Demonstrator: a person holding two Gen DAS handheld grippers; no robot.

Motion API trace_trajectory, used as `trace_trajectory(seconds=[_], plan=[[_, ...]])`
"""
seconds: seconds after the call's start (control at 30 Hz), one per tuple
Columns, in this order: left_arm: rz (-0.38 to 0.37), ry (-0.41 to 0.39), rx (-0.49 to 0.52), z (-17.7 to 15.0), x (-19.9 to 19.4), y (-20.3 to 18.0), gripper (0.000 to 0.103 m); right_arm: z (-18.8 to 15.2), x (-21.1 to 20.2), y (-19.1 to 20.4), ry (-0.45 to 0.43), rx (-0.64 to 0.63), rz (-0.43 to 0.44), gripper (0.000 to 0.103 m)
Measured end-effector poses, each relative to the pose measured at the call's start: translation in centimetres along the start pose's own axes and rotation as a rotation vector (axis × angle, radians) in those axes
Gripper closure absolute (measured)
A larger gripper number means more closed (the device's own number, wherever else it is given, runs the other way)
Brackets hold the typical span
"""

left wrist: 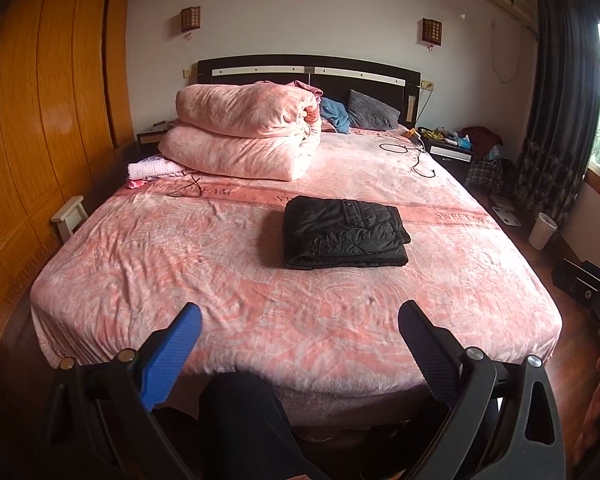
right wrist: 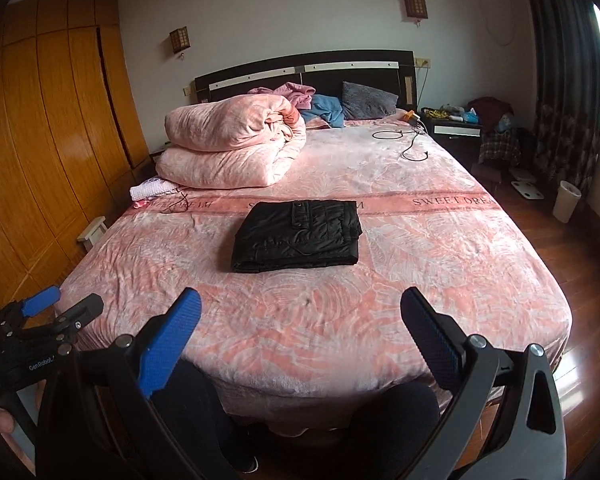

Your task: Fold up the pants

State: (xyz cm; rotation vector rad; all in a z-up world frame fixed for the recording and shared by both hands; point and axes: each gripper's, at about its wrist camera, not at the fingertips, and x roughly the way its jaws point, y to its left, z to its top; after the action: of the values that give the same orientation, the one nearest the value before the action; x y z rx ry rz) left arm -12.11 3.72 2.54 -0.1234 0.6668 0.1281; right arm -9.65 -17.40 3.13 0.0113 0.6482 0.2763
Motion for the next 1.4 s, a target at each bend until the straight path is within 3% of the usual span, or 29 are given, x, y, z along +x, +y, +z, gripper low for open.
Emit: trace_trajectory(seconds=[0.53, 0.77, 0.9, 1.4], plan=[[-0.071, 0.051, -0.021, 0.3, 1.4, 0.1, 0.004, 0.6, 0.9, 0.8, 0.004, -0.043, -0.005, 0.003], [-0.076, 0.053, -0.037, 0.8, 1.8, 0.3, 0.004, 0.9, 1.7, 1.0, 0.004, -0.059, -0.013, 0.003], [-0.043, 0.009, -0.038, 1.0, 1.7, 0.4, 0.004, 0.8, 1.8, 1.0, 0.005, -0.057, -0.014, 0.003], [-0.041, 0.032, -0.017, 1.2, 2.2, 0.0, 0.004, 1.0, 2.7, 0.7, 0.006, -0.043, -0.011, 0.003]])
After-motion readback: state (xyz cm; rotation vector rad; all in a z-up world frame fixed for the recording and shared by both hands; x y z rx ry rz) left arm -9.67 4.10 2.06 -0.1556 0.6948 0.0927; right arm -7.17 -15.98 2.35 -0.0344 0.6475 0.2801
